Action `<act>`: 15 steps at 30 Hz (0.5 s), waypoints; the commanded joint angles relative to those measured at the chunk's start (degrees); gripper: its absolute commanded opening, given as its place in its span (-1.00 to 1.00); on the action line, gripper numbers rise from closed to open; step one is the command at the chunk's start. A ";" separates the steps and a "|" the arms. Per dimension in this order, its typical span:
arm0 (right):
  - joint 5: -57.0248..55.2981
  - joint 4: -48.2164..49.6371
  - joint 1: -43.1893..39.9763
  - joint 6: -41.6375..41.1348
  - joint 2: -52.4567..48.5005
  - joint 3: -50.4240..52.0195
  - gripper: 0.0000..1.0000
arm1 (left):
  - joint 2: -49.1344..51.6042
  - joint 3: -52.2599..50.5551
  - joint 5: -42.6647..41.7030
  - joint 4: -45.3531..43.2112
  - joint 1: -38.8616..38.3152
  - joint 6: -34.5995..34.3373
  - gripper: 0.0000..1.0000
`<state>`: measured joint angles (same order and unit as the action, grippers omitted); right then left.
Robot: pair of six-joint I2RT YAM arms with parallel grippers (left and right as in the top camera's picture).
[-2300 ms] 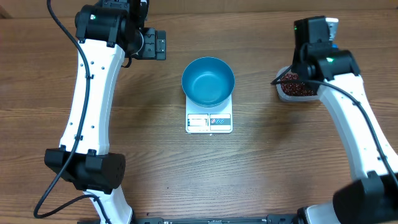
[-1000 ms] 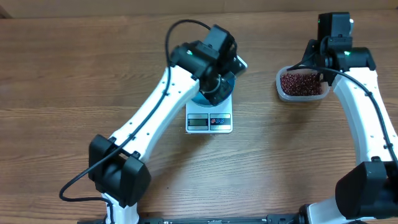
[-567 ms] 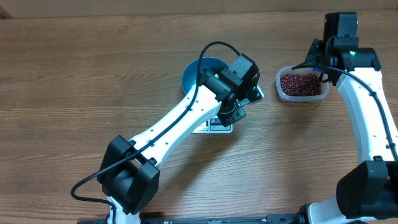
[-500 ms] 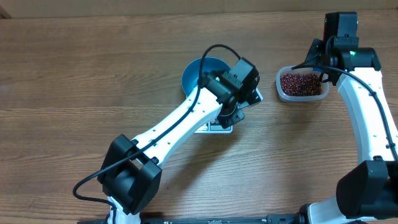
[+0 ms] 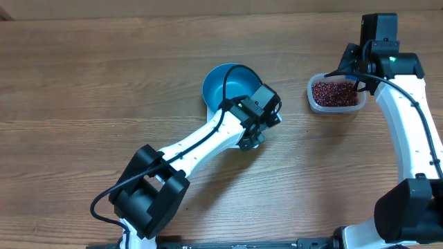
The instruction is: Scoop item into bowl and weigh 150g on scale
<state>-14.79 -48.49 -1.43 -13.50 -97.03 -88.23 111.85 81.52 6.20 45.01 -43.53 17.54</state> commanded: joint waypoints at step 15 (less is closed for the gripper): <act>1.62 0.35 -0.24 -0.42 0.57 -1.31 -0.92 | -0.59 -8.20 6.14 -11.89 -0.48 -2.67 -0.92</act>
<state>-13.41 -48.47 -1.41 -13.52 -97.03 -88.23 111.85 74.35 10.61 33.95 -43.53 16.40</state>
